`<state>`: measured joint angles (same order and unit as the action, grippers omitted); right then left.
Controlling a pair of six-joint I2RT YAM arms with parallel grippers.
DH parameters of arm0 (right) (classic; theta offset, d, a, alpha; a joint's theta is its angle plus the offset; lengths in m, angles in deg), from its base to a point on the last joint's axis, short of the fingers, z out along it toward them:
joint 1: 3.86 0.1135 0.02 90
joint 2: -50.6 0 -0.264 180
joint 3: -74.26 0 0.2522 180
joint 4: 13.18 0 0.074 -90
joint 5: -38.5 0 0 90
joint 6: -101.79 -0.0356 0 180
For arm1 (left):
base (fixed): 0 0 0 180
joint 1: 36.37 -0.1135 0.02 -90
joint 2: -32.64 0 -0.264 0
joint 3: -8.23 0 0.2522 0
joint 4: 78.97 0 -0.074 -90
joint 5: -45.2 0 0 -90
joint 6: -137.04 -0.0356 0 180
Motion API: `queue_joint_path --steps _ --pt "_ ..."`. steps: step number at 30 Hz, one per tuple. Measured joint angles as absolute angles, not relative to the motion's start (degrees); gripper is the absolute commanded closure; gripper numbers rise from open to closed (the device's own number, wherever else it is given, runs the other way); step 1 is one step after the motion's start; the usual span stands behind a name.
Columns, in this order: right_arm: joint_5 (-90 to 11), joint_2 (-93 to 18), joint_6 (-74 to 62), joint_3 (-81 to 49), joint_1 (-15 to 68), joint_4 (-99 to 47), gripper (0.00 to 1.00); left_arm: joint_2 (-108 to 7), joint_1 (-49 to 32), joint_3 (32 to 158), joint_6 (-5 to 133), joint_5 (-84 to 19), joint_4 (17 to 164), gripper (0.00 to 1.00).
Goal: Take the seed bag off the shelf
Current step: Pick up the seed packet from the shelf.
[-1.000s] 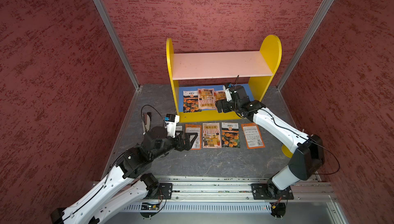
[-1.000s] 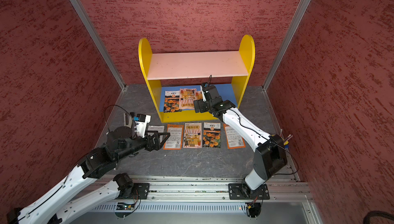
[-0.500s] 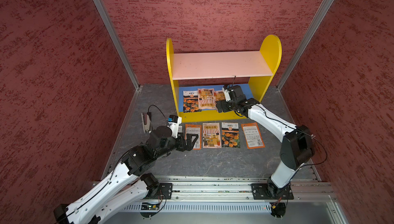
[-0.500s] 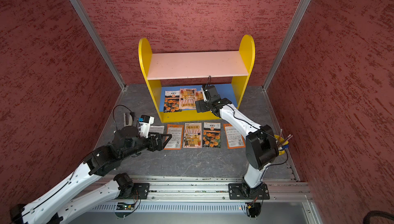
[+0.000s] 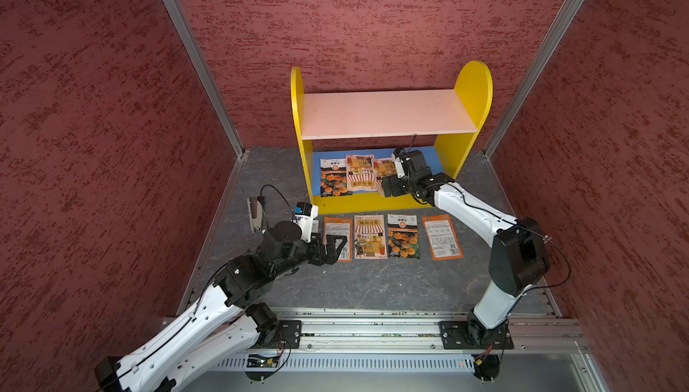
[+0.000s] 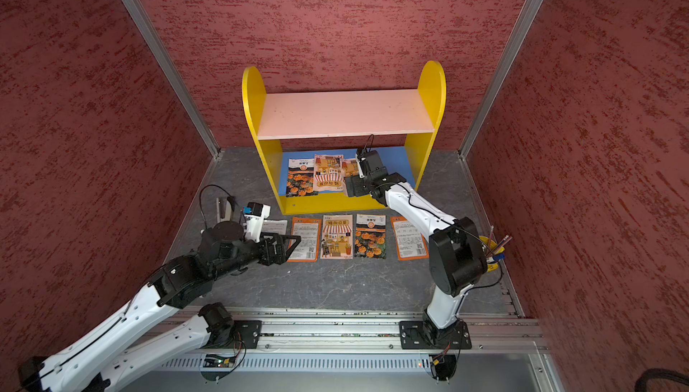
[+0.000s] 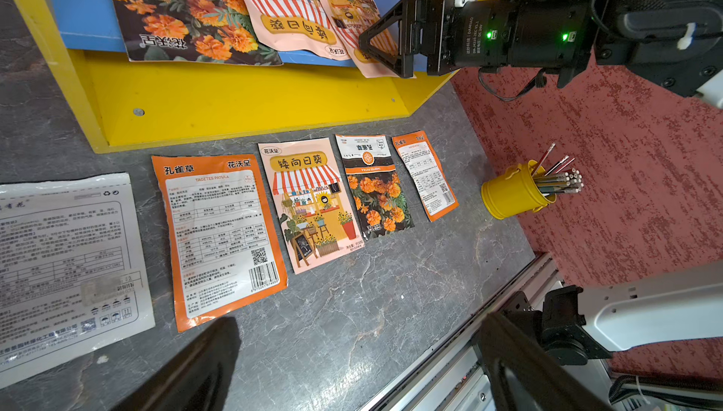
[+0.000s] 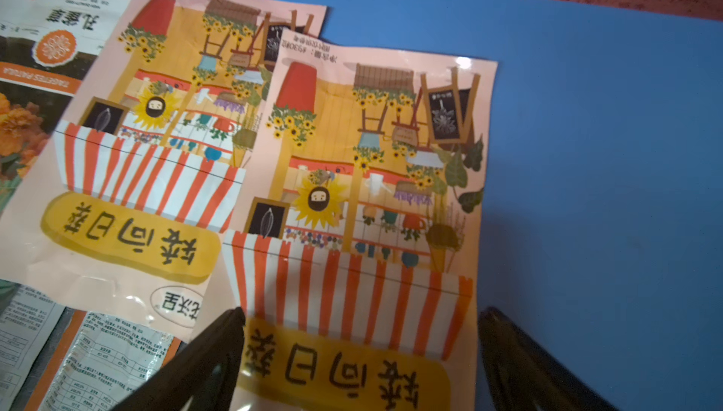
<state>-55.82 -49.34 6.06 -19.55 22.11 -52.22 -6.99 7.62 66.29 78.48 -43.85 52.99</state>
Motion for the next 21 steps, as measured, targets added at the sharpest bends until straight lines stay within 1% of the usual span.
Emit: queue_joint_path --steps 12,21 --pt "-56.4 -49.3 6.2 -18.4 22.1 -50.7 0.04 -7.0 7.6 65.8 78.7 -43.9 53.9 0.0" --pt "-59.8 -46.6 5.5 -15.2 22.1 -50.2 0.05 -6.7 7.4 65.3 78.7 -43.8 53.9 0.0"
